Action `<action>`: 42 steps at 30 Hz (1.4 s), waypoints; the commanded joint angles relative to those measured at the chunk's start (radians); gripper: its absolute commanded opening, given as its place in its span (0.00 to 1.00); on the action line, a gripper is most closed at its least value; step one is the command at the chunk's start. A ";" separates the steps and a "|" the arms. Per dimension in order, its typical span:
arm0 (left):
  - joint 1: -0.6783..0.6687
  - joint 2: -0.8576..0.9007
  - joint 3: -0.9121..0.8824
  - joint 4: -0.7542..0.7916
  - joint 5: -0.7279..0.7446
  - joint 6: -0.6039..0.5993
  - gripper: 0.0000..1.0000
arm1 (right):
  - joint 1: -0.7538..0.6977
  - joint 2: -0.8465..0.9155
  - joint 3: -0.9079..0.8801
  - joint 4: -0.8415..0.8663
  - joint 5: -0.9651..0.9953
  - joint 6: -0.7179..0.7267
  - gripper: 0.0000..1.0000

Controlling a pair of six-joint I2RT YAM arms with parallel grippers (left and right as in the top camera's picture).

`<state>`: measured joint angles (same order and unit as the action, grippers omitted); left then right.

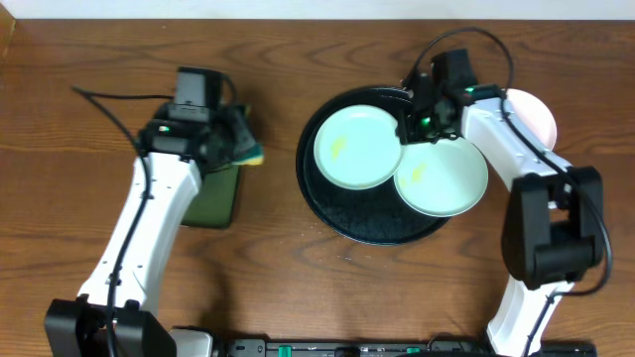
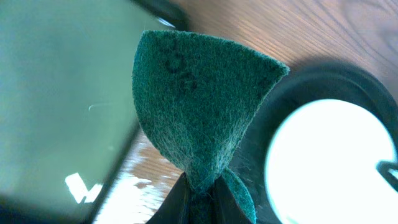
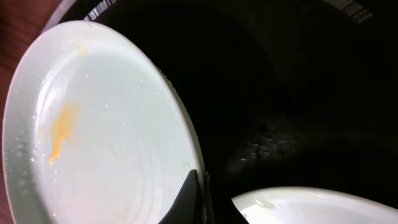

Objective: Clean dirty plates on tray and stack at the side
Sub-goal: 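Carry the sponge with the left gripper onto the upper green plate, then scrub the green plate with the sponge while the right gripper holds it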

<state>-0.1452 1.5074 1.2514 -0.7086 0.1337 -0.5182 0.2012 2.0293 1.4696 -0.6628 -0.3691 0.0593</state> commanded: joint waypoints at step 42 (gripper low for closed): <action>-0.454 0.502 -0.004 0.362 -0.505 -0.208 0.08 | 0.058 0.103 -0.009 0.045 0.081 -0.016 0.01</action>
<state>-0.6319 1.9873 1.2629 -0.2970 -0.1005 -0.7807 0.2539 2.1220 1.4689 -0.6136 -0.3138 0.0555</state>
